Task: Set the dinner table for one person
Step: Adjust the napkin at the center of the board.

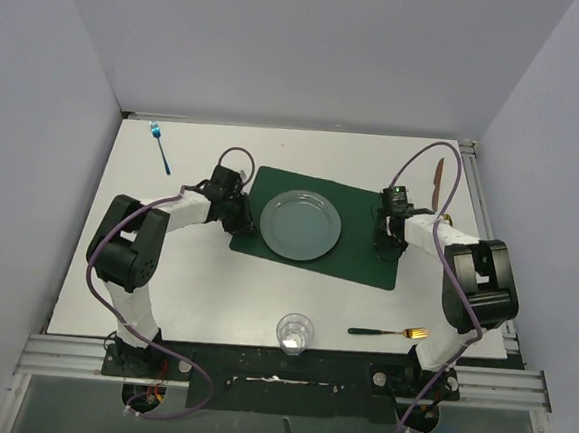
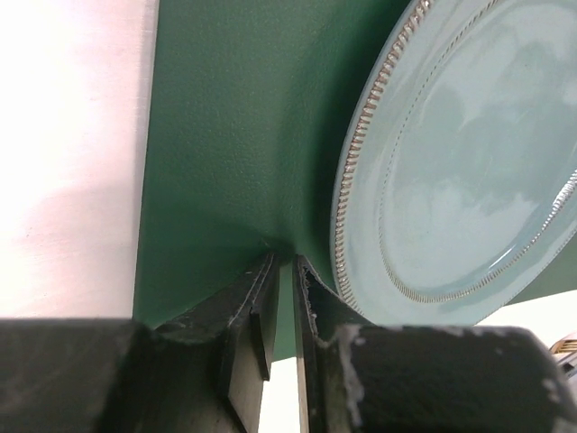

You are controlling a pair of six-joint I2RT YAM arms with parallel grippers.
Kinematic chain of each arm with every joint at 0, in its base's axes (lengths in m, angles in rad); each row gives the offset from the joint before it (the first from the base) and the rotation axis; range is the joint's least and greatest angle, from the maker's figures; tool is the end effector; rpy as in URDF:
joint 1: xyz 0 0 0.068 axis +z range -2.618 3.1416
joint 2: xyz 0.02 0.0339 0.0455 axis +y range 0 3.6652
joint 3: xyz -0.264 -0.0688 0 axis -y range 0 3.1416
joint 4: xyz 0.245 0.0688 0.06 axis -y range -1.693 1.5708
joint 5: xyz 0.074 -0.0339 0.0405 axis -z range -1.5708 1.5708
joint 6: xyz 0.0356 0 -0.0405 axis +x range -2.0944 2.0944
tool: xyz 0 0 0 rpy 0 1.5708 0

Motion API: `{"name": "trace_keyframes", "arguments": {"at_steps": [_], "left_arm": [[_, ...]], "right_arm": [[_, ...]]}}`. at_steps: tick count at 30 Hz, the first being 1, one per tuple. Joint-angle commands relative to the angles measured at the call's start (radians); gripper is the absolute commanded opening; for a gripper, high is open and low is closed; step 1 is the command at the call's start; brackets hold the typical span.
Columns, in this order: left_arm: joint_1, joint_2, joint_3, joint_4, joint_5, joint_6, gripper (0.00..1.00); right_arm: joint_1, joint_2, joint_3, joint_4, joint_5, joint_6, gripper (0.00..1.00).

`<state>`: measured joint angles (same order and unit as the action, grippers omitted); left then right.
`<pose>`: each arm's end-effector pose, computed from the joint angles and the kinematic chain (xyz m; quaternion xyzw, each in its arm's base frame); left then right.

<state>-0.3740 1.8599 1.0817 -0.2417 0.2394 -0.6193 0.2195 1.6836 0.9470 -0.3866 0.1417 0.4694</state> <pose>0.3401 -0.1426 0.1448 -0.0847 0.9522 -0.2297 0.1827 0.3122 0.0645 0.1572 0.1368 0.9631 0.0098 0.2317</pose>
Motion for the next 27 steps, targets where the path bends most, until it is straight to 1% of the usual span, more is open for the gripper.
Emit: {"name": "trace_keyframes", "arguments": {"at_steps": [1, 6, 12, 17, 27], "left_arm": [[0.004, 0.009, -0.012, -0.084, -0.102, 0.047, 0.14], [-0.009, -0.025, -0.059, -0.091, -0.116, 0.046, 0.13], [-0.014, -0.085, -0.087, -0.145, -0.166, 0.052, 0.13], [-0.014, -0.133, -0.119, -0.146, -0.163, 0.049, 0.12], [-0.014, -0.156, -0.124, -0.155, -0.171, 0.041, 0.12]], "right_arm": [[-0.015, 0.100, 0.015, 0.067, -0.038, -0.013, 0.00], [-0.020, 0.157, 0.067, 0.068, -0.062, -0.026, 0.00], [-0.019, 0.191, 0.098, 0.076, -0.098, -0.029, 0.00], [-0.019, 0.200, 0.111, 0.073, -0.107, -0.032, 0.00], [-0.018, 0.166, 0.072, 0.078, -0.116, -0.029, 0.00]]}}
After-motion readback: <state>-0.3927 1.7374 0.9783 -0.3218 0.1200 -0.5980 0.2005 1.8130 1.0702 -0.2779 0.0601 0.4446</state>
